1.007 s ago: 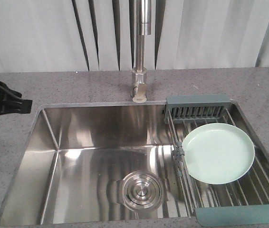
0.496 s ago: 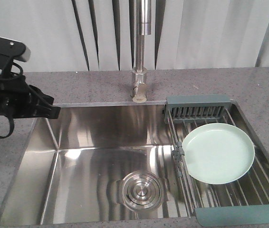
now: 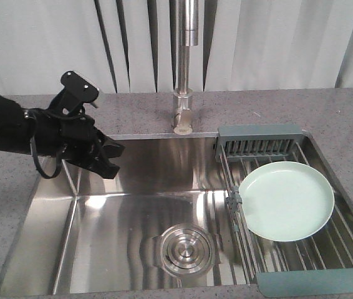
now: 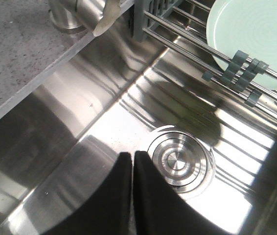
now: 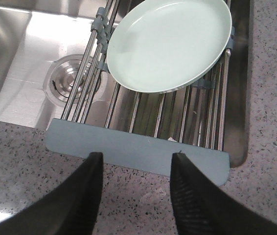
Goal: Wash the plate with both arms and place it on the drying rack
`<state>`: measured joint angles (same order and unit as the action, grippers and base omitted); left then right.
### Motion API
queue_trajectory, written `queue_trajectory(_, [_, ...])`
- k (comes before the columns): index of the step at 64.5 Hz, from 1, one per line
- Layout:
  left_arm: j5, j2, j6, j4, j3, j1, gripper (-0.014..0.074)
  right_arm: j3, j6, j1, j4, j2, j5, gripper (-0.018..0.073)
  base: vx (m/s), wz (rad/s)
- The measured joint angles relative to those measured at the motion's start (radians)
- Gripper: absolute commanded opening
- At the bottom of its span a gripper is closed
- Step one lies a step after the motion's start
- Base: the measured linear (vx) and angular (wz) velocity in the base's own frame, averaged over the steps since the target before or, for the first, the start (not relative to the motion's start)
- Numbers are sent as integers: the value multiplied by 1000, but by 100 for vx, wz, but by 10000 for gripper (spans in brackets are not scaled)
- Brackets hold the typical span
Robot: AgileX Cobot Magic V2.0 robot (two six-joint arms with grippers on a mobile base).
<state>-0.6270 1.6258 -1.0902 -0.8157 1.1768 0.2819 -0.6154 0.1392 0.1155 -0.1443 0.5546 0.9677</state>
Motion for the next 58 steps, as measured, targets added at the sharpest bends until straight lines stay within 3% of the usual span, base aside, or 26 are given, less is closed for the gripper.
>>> queue_trajectory(37, [-46,333,-77,-5,414,120,-8,0,0,0,0,0,0,316,0,0])
queue_trajectory(58, [-47,478,-86,-5,599,138,-8,0,0,0,0,0,0,316,0,0])
